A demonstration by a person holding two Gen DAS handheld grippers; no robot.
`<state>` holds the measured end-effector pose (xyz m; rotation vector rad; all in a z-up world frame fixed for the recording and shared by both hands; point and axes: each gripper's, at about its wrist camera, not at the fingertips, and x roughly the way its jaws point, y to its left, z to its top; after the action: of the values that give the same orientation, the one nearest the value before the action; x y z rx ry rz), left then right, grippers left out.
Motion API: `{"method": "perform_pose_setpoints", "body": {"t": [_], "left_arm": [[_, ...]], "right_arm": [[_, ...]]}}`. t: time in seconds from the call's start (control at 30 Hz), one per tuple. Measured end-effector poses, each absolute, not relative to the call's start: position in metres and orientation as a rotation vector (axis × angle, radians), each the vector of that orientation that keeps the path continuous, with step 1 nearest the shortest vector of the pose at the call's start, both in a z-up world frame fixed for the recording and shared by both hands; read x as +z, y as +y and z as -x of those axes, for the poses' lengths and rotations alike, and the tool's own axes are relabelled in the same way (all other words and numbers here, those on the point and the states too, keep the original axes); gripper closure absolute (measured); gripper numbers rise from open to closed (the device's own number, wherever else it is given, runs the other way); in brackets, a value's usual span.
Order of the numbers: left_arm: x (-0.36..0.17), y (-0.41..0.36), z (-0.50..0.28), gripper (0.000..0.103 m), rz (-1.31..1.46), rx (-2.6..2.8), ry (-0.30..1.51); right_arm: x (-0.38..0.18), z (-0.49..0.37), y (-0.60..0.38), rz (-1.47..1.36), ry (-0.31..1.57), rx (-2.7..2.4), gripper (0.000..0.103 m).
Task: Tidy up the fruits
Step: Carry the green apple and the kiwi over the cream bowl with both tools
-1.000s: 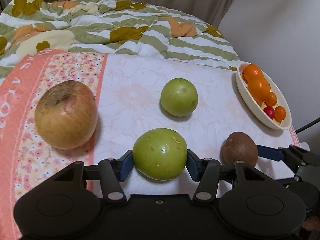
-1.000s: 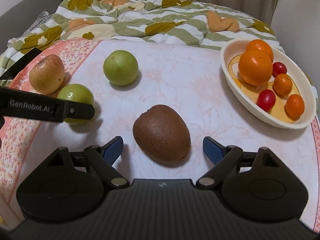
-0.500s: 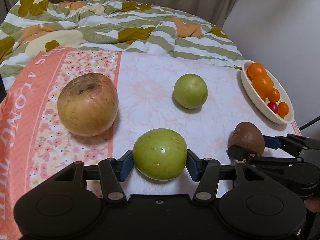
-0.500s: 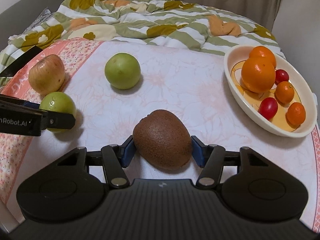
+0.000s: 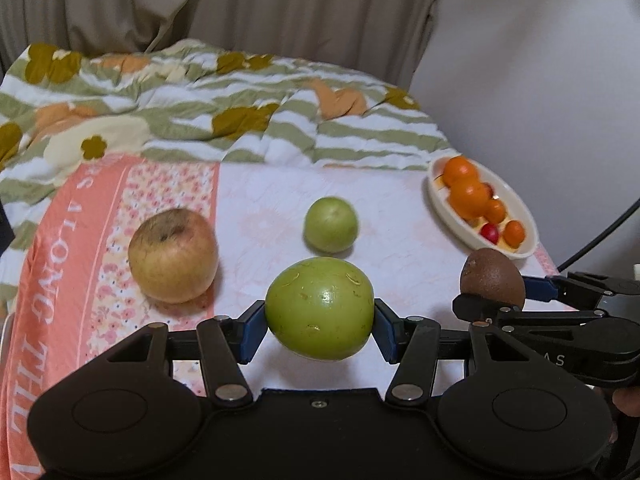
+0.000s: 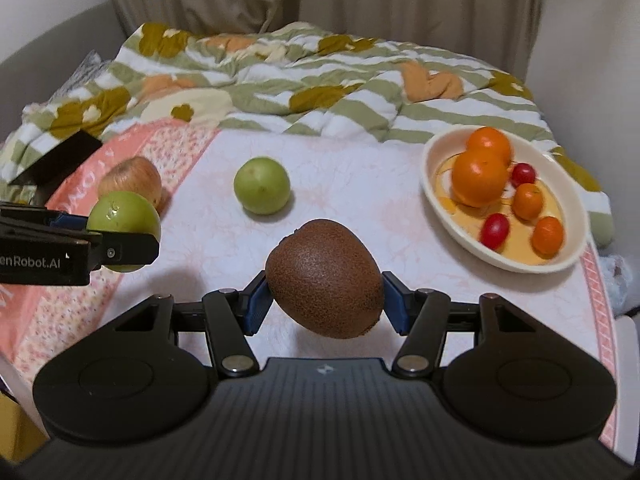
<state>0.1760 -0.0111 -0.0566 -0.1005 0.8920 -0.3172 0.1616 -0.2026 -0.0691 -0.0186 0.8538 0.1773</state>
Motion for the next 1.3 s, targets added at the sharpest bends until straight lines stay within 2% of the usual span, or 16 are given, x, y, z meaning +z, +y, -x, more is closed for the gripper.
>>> {"method": "perform_pose_setpoints", "body": {"t": [0.6,0.93,1.3], "left_arm": [[0.001,-0.063,-0.177,0.044,0.117,-0.398,0.75],[-0.005,-0.142,-0.193,0.044,0.127,-0.349,0.76],[-0.029,-0.209,-0.227,0.044,0.152,-0.337,0.825]], "right_arm": [[-0.009,-0.133,-0.294,-0.056,0.798,0.019,0.03],[-0.004,-0.176,-0.367,-0.032,0.776,0.108,0.03],[-0.025,-0.237,-0.423,-0.033,0.818,0.194,0.03]]}}
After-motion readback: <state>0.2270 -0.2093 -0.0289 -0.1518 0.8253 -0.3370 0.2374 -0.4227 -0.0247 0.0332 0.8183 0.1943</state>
